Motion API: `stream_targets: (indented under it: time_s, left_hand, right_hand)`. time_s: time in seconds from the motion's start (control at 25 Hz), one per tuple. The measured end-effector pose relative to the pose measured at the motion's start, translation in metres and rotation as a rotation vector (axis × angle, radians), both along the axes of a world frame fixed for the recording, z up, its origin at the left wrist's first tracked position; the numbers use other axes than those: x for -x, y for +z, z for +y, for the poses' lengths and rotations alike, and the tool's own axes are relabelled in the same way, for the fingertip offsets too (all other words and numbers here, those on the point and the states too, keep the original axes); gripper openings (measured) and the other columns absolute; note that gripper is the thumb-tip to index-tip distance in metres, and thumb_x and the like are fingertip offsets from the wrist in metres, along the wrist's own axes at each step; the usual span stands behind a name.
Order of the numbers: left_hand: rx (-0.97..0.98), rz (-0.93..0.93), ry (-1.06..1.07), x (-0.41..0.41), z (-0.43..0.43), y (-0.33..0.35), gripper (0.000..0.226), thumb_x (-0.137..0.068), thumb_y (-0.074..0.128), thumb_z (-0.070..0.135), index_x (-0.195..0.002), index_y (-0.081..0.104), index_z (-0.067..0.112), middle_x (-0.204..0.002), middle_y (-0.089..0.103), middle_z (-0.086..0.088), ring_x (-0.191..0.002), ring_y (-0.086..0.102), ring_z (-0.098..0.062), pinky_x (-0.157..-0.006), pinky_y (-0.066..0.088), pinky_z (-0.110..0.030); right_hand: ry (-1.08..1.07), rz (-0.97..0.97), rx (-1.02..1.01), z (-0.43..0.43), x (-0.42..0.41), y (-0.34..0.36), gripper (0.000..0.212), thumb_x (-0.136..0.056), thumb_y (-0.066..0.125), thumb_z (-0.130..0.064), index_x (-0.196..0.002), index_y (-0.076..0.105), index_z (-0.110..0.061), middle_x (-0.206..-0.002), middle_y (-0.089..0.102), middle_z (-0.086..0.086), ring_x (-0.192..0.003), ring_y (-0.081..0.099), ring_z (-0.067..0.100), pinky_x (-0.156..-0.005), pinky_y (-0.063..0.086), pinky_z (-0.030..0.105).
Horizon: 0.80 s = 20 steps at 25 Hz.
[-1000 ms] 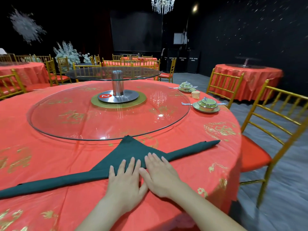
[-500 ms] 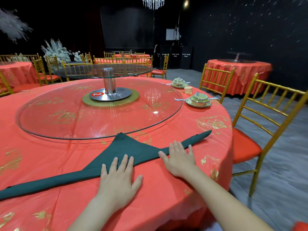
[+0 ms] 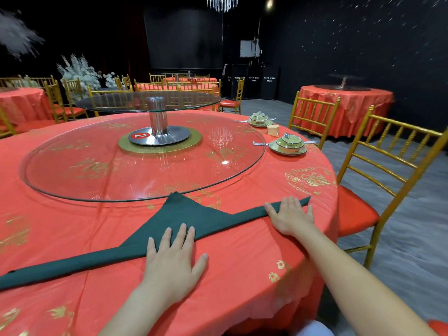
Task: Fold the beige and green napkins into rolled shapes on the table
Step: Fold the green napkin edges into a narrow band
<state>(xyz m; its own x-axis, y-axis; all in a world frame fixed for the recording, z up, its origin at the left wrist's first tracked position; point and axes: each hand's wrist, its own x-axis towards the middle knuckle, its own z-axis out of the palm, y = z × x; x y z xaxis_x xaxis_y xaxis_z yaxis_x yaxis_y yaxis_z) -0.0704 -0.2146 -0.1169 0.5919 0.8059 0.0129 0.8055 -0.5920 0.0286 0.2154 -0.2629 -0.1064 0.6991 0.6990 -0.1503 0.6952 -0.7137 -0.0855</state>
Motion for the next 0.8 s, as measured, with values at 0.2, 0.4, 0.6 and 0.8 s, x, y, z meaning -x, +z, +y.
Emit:
stream_targets:
  time_s: [0.2, 0.4, 0.6, 0.8]
  left_hand:
    - [0.019, 0.010, -0.011, 0.000, 0.000, 0.000, 0.099, -0.061, -0.014, 0.068, -0.150, -0.002, 0.026, -0.159, -0.005, 0.005, -0.145, -0.004, -0.028, -0.113, -0.001, -0.056]
    - [0.047, 0.002, -0.014, 0.002, 0.001, 0.003, 0.076, -0.087, 0.017, 0.062, -0.150, -0.003, 0.025, -0.159, -0.002, 0.002, -0.145, -0.003, -0.030, -0.112, -0.004, -0.057]
    - [0.107, -0.067, -0.098, 0.012, 0.008, 0.005, 0.075, -0.089, 0.031, 0.050, -0.150, -0.004, 0.024, -0.159, -0.001, -0.001, -0.146, -0.003, -0.026, -0.114, -0.005, -0.050]
    - [0.076, -0.049, -0.067, 0.050, 0.015, 0.005, 0.070, -0.095, 0.025, 0.052, -0.151, 0.003, 0.015, -0.159, -0.003, 0.000, -0.146, -0.006, -0.018, -0.113, -0.011, -0.053]
  right_hand:
    - [-0.014, -0.073, -0.034, 0.014, 0.035, 0.023, 0.094, -0.087, 0.006, -0.071, -0.148, -0.004, 0.000, -0.157, -0.009, 0.016, -0.145, -0.011, 0.025, -0.117, -0.009, 0.046]
    - [0.594, 0.014, -0.238, 0.018, 0.148, 0.015, 0.108, -0.069, -0.016, -0.076, -0.149, -0.001, -0.007, -0.158, -0.006, 0.009, -0.145, -0.011, 0.017, -0.115, -0.010, 0.036]
    - [0.733, 0.150, -0.216, 0.014, 0.173, -0.005, 0.137, -0.038, -0.039, -0.082, -0.151, 0.003, -0.015, -0.159, 0.002, 0.002, -0.145, -0.004, 0.008, -0.114, -0.005, 0.026]
    - [0.767, -0.013, -0.173, 0.010, 0.171, -0.008, 0.138, -0.036, -0.045, -0.077, -0.150, -0.001, -0.013, -0.158, -0.005, 0.002, -0.144, -0.009, 0.009, -0.115, -0.005, 0.025]
